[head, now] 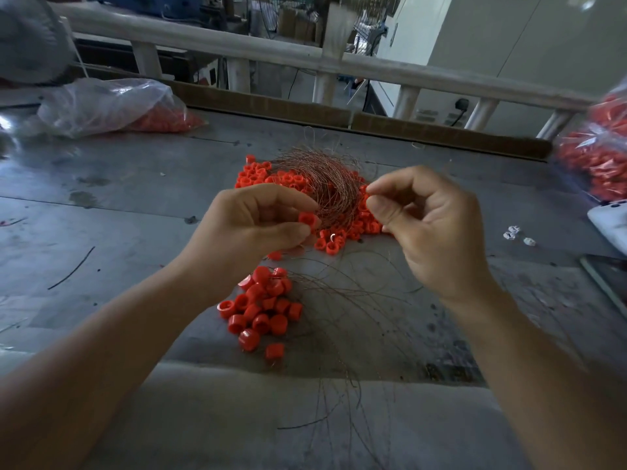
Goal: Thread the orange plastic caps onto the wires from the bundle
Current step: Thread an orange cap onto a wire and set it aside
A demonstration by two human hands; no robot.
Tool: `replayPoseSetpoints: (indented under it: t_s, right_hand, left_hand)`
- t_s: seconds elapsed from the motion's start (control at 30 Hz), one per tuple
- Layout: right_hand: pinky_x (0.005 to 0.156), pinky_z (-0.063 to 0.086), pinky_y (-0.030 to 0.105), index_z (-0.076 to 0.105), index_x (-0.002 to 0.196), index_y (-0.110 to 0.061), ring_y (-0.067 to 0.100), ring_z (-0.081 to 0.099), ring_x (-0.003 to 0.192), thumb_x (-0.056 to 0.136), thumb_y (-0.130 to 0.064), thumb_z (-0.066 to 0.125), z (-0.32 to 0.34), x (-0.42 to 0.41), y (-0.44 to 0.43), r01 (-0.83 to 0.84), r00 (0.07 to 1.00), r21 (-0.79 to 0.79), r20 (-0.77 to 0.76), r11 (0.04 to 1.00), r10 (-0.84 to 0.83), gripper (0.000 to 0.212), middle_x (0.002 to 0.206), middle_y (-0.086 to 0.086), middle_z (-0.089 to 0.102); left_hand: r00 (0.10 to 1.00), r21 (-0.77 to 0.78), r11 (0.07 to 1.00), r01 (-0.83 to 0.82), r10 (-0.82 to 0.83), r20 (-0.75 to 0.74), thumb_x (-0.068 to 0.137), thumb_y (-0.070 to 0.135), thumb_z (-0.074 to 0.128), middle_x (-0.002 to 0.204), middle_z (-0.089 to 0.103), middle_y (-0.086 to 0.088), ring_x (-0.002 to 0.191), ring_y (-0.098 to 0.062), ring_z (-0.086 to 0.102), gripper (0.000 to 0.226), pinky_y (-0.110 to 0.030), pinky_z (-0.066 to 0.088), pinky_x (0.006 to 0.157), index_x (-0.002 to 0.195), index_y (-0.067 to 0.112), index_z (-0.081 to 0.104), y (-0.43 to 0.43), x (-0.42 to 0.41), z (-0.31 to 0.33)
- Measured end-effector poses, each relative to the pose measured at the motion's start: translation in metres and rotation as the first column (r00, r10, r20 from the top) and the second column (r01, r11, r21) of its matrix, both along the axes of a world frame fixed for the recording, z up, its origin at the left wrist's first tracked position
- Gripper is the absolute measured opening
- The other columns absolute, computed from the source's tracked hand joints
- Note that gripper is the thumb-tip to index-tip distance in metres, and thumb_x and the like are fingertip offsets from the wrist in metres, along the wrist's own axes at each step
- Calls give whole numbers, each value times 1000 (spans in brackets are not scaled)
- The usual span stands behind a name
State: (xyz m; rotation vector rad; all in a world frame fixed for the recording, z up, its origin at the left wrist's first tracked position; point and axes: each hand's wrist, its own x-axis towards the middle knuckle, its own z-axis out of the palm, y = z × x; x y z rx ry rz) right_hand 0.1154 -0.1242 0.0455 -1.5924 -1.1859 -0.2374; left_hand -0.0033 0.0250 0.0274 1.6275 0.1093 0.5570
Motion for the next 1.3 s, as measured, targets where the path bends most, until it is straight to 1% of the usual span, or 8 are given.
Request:
replayPoseSetpoints:
  t_s: [0.1, 0.3, 0.47, 0.6, 0.8, 0.93, 1.1, 1.3]
  right_hand:
    - [63, 41, 8, 58, 82, -32, -1, 56, 71, 78, -10, 67, -2, -7, 2, -14, 999, -57, 51, 998, 17, 24, 78, -14, 58]
    - [65, 41, 10, 59, 82, -32, 5, 56, 76, 79, -12, 64, -2, -14, 4, -34, 999, -116, 35, 993, 39, 21, 80, -10, 58]
    - [64, 40, 9, 63, 84, -27, 6, 56, 77, 78, -10, 66, 0, -14, 3, -40, 999, -109, 22, 993, 42, 18, 81, -8, 60]
    - [66, 40, 9, 61, 84, -28, 0, 54, 76, 82, -5, 64, -1, -13, 3, -15, 1000, -150, 13, 989, 17, 23, 81, -14, 56]
    - [68, 40, 8, 63, 85, -27, 2, 54, 80, 83, -2, 62, -2, -15, 4, -31, 999, -170, 6, 985, 32, 26, 85, -10, 57]
    - [65, 42, 8, 59, 86, -31, -1, 56, 77, 81, -3, 64, -1, -17, 5, -55, 998, -134, -12, 989, 54, 28, 80, -15, 57]
    - [61, 43, 10, 54, 86, -30, 2, 58, 69, 79, -2, 67, -1, -20, 4, -110, 991, -103, -88, 989, 101, 32, 73, -10, 59]
    - [57, 40, 9, 54, 85, -32, 0, 56, 65, 77, -2, 69, -2, -22, 4, -108, 989, -138, -120, 985, 92, 35, 71, -9, 60]
  left_hand:
    - [1000, -3, 1000, 10, -10, 26, 60, 11, 64, 79, 73, -2, 71, -13, 70, 23, -17, 53, 61, 82, 17, 69, -3, 0, 0]
    - [999, -18, 1000, 19, -19, 32, 56, 17, 67, 79, 73, -3, 70, -17, 70, 24, -18, 54, 61, 77, 27, 75, -2, 0, -1]
    - [999, -93, 995, 41, -41, 4, 60, 15, 64, 71, 71, -3, 64, -12, 67, 25, -18, 53, 59, 81, 23, 75, -1, 1, -1]
    - [999, -183, 982, 47, -46, 14, 64, 10, 60, 79, 72, -4, 70, -15, 69, 25, -20, 53, 60, 86, 14, 70, 0, 1, -1]
    - [1000, -34, 999, 27, -27, -3, 57, 22, 68, 82, 71, 1, 74, -11, 65, 29, -15, 51, 68, 85, 27, 74, 2, -1, -2]
    - [997, -52, 996, 72, -71, 24, 64, 11, 62, 78, 71, 2, 71, -6, 66, 26, -14, 51, 64, 90, 13, 65, -1, 0, -3]
    - [995, -47, 995, 93, -91, 38, 60, 9, 64, 85, 73, 2, 75, -6, 68, 31, -14, 51, 67, 85, 23, 74, -2, 0, -4]
    - [991, -75, 988, 132, -129, 44, 62, 2, 69, 89, 73, 0, 82, -11, 69, 36, -16, 52, 68, 94, 20, 72, -1, -1, -4]
